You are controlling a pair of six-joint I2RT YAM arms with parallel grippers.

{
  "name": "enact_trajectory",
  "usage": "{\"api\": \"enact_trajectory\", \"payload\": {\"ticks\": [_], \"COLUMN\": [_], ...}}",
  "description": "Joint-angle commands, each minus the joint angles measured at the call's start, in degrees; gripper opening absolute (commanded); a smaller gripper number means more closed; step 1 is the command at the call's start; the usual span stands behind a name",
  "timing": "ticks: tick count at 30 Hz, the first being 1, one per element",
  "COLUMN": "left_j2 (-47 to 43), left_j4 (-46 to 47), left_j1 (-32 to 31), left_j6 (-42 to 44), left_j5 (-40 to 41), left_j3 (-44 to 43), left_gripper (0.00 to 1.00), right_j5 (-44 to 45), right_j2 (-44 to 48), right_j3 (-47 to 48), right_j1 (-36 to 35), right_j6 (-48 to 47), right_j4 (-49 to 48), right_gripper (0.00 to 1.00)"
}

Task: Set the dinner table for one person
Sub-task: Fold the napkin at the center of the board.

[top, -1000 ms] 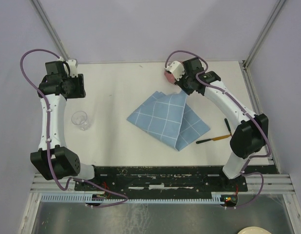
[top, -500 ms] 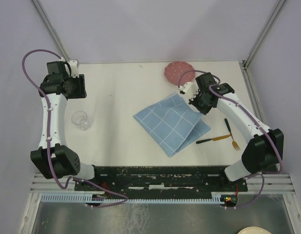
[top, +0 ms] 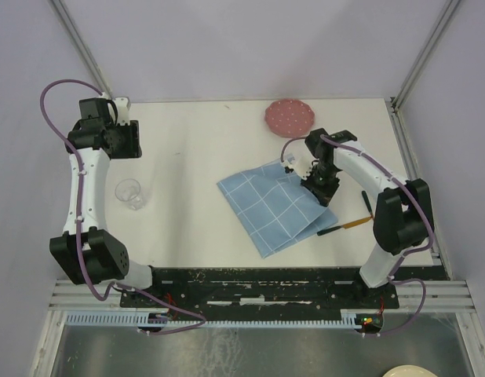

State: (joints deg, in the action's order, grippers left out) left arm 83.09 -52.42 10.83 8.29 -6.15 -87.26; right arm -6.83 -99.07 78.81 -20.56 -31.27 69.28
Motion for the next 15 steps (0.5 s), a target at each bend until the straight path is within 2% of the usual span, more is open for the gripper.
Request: {"api": "enact_trajectory", "payload": {"ticks": [1, 5, 12, 15], "left_j2": [-1.5, -1.2, -1.0, -1.1], "left_j4": [0.4, 0.5, 0.4, 0.4], "left_j1": [-0.2, -0.3, -0.5, -0.5], "left_j6": [1.8, 2.0, 1.8, 1.8], "left_j5": [0.2, 0.4, 0.4, 0.5], "left_j3": [-1.8, -2.2, -2.9, -2.9], "left_gripper": [0.58, 0.58, 0.58, 0.58], "right_j5": [-3.5, -1.1, 10.2, 12.2], "right_j2": [1.2, 0.1, -2.8, -6.3], "right_j3": [3.7, 8.2, 18.6, 24.1], "right_j1": [0.0, 0.0, 0.0, 0.0], "right_j6": [-0.2, 2.2, 6.6, 7.4], "right_j4": [2.6, -0.9, -13.1, -15.2], "right_gripper": [0.02, 0.02, 0.02, 0.02]}}
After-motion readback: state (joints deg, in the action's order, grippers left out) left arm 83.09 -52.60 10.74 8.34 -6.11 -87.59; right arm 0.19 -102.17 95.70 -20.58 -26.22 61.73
